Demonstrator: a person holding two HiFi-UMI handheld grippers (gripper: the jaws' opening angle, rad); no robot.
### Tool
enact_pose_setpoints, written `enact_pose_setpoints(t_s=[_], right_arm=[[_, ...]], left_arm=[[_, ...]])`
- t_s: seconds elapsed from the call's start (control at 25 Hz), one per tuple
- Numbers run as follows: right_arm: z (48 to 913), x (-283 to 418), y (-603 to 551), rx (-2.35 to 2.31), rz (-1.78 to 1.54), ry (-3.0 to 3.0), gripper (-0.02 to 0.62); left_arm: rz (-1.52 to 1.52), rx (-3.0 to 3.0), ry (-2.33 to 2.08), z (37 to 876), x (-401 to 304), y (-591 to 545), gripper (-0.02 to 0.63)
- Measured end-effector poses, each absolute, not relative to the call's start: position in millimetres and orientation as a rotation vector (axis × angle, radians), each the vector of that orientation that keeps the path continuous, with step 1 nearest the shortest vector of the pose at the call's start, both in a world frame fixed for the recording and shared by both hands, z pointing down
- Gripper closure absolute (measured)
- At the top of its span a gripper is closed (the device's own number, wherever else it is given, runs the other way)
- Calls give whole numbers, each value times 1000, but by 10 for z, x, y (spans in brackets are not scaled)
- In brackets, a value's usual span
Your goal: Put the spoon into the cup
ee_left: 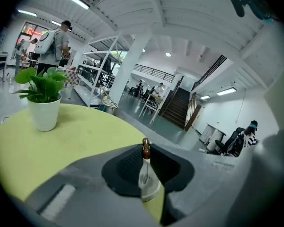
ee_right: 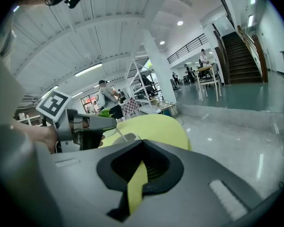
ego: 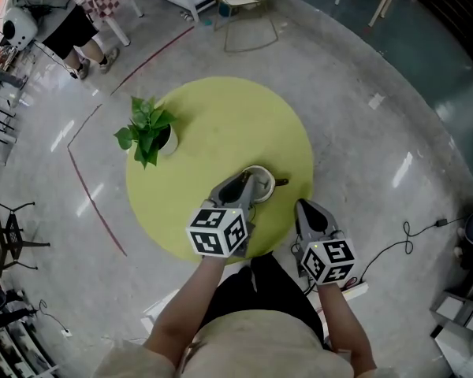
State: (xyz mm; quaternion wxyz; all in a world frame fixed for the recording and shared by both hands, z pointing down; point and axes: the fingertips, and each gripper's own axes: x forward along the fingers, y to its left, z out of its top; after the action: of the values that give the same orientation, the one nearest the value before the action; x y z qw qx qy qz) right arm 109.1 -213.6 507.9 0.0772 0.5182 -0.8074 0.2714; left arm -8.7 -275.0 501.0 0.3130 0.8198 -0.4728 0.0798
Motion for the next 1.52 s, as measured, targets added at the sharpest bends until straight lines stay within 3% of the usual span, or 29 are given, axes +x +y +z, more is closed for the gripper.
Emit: enact_pose_setpoints(t_s=[0.76, 1.52], right_arm=[[5138, 1100, -2188, 1544, 850, -2403, 594], [5169, 1154, -2243, 1561, 859, -2395, 594]], left_arm=[[227, 2093, -1256, 5182, -235, -2841, 552], [303, 2050, -1225, 5464, -295, -2883, 505]])
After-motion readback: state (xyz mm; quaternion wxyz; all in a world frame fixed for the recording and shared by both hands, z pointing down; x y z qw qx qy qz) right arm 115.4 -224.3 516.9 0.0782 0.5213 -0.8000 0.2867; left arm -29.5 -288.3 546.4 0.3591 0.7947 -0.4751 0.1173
